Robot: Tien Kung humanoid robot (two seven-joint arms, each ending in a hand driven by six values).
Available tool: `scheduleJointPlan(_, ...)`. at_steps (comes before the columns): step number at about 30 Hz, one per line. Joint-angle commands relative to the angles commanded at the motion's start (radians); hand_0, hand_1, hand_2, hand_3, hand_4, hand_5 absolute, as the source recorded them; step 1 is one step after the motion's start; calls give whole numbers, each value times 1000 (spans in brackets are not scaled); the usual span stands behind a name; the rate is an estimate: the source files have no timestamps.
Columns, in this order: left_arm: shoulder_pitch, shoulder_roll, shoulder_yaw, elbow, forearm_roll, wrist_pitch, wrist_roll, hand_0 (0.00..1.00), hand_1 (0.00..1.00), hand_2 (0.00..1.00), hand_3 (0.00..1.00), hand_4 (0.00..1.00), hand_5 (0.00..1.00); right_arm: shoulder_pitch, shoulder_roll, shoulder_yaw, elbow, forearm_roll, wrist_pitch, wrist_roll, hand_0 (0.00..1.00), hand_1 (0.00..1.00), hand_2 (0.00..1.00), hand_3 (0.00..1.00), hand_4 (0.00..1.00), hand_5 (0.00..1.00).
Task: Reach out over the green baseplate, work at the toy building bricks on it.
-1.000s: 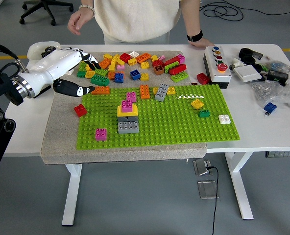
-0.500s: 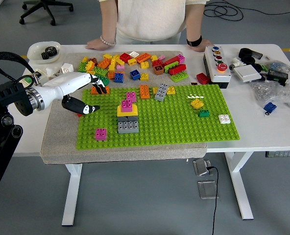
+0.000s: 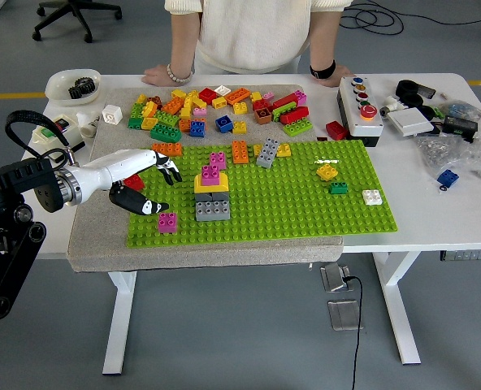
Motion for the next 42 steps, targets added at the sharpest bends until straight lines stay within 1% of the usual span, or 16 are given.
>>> scheduleJointPlan(1, 1, -2, 0, 2, 0, 3, 0, 866, 837, 759, 798, 868, 138, 0, 0, 0, 0, 0, 0, 0, 744, 647, 687, 634, 841, 532)
scheduleJointPlan(2, 3, -5, -1, 3, 0, 11, 0, 895, 864, 793, 830, 855, 144, -1, 0, 0, 0, -1, 0, 0, 744, 647, 686, 634, 841, 532)
scheduleJointPlan(7, 13, -17, 0, 3, 0, 20, 0, 895, 864, 793, 830, 855, 144, -4, 1, -1, 0, -4, 1, 0, 744, 647, 686, 634, 841, 532)
scheduleJointPlan(8, 17, -19, 2, 3, 0, 21, -1, 902, 871, 804, 836, 743, 25, -4, 1, -1, 0, -5, 1, 0, 744, 646, 687, 633, 842, 534)
scheduleJointPlan(13, 38, -25, 7, 1, 0, 33, 0, 902, 871, 804, 836, 743, 25, -4, 1, -3, 0, -4, 2, 0, 744, 646, 687, 633, 842, 534)
scheduleJointPlan(14, 42, -26, 8, 2, 0, 35, 1, 902, 870, 793, 830, 808, 99, -3, 1, -3, 0, -4, 2, 1, 744, 647, 687, 634, 843, 534)
scheduleJointPlan(19, 57, -31, 8, 8, 0, 68, 4, 902, 870, 793, 830, 808, 99, -4, 0, -3, 0, -6, 2, 1, 744, 647, 687, 634, 843, 534)
scheduleJointPlan(21, 60, -32, 10, 8, 0, 75, 4, 896, 861, 774, 805, 804, 92, -3, 0, -2, 0, -7, 2, 2, 744, 646, 687, 633, 843, 533)
scheduleJointPlan(24, 65, -34, 13, 10, 0, 72, 2, 896, 861, 774, 805, 804, 92, -3, -1, -1, 0, -6, 2, 2, 744, 646, 687, 633, 843, 533)
scheduleJointPlan(26, 69, -36, 15, 10, 0, 55, -2, 899, 866, 781, 824, 825, 116, -3, -1, 0, 0, -5, 3, 2, 743, 647, 687, 635, 844, 532)
scheduleJointPlan(29, 70, -36, 17, 10, 0, 40, -3, 899, 866, 781, 824, 825, 116, -4, -1, 2, 0, -5, 3, 2, 743, 647, 687, 635, 844, 532)
scheduleJointPlan(33, 69, -38, 26, 22, 0, 37, -1, 906, 873, 787, 828, 848, 128, -4, -1, 3, 0, -4, 3, 3, 743, 646, 687, 635, 846, 533)
scheduleJointPlan(37, 66, -45, 29, 48, 0, 60, 0, 906, 873, 787, 828, 848, 128, -2, -1, 4, 0, -4, 4, 3, 743, 646, 687, 635, 846, 533)
scheduleJointPlan(38, 64, -45, 28, 53, 0, 66, 0, 910, 875, 791, 828, 855, 98, -1, -1, 4, 0, -3, 4, 3, 743, 646, 687, 636, 848, 534)
scheduleJointPlan(40, 64, -46, 28, 55, 0, 67, 0, 910, 875, 791, 828, 855, 98, -1, -1, 4, 0, -3, 4, 3, 743, 646, 687, 636, 848, 534)
scheduleJointPlan(42, 60, -42, 29, 74, 0, 102, -12, 910, 875, 791, 828, 855, 98, -1, -1, 3, 0, -1, 4, 3, 743, 646, 687, 636, 848, 534)
